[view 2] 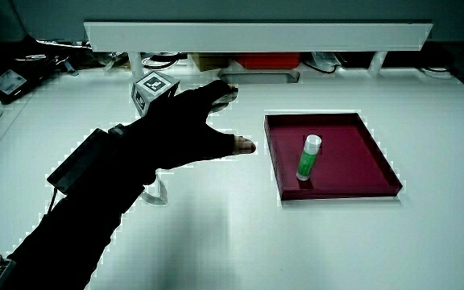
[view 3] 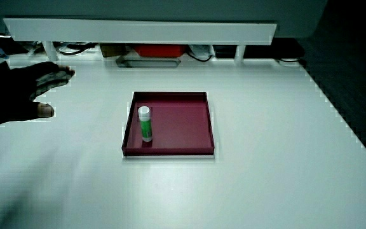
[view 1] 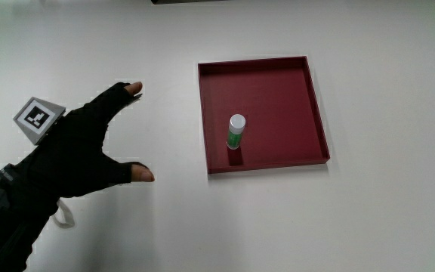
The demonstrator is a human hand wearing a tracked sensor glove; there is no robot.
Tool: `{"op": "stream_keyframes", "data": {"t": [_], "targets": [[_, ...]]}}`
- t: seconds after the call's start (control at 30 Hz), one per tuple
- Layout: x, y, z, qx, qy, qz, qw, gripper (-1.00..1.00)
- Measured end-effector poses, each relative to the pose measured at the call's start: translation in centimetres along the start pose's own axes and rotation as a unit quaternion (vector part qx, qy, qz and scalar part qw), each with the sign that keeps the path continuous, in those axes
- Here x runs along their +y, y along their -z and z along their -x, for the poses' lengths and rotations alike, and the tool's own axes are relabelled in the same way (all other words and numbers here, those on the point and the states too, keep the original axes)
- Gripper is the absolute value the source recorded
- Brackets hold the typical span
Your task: Pick glue stick
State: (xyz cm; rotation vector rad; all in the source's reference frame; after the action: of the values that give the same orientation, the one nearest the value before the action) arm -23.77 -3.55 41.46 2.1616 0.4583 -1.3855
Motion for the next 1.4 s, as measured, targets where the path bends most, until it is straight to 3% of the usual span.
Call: {"op": "stream_keyframes", "data": {"t": [0.1, 0.13, 0.2, 0.23, 0.27, 0.3, 0.37, 0.4, 0.5, 0.53, 0.6, 0.63, 0.73, 0.8, 0.83, 0.93, 1.17, 1.3, 1.33, 1.4], "targets": [[0.3, 0.3, 0.3, -0.01, -0.012, -0.001, 0.9999, 0.0], [0.5, 0.3, 0.9, 0.002, -0.019, -0.001, 0.9998, 0.0], [0.9, 0.8, 0.8, -0.03, -0.029, 0.002, 0.9991, 0.0], [1.2, 1.0, 1.3, -0.018, -0.034, 0.003, 0.9992, 0.0], [1.4, 1.4, 1.0, -0.036, -0.043, 0.006, 0.9984, 0.0], [1.7, 1.6, 1.4, -0.032, -0.039, 0.007, 0.9987, 0.0], [2.2, 2.0, 1.8, -0.011, -0.061, 0.008, 0.998, 0.0], [2.5, 2.2, 1.5, -0.021, -0.065, 0.007, 0.9977, 0.0], [3.3, 2.7, 2.0, -0.033, -0.055, 0.007, 0.9979, 0.0], [3.6, 3.0, 1.8, -0.05, -0.056, 0.008, 0.9972, 0.0], [4.0, 3.4, 1.9, -0.046, -0.089, 0.011, 0.9949, 0.0], [4.4, 3.7, 1.9, -0.06, -0.073, 0.014, 0.9955, 0.0], [5.3, 4.6, 2.0, -0.06, -0.092, 0.017, 0.9938, 0.0], [5.9, 5.3, 2.0, -0.077, -0.076, 0.023, 0.9939, 0.0], [6.2, 5.5, 2.3, -0.062, -0.083, 0.021, 0.9943, 0.0], [6.9, 6.3, 2.3, -0.079, -0.085, 0.025, 0.9929, 0.0], [8.3, 8.1, 3.5, -0.084, -0.086, 0.026, 0.9924, 0.0], [8.9, 9.1, 3.9, -0.079, -0.105, 0.027, 0.9909, 0.0], [9.2, 9.3, 4.2, -0.086, -0.091, 0.029, 0.9917, 0.0], [9.5, 9.8, 4.4, -0.083, -0.095, 0.027, 0.9916, 0.0]]}}
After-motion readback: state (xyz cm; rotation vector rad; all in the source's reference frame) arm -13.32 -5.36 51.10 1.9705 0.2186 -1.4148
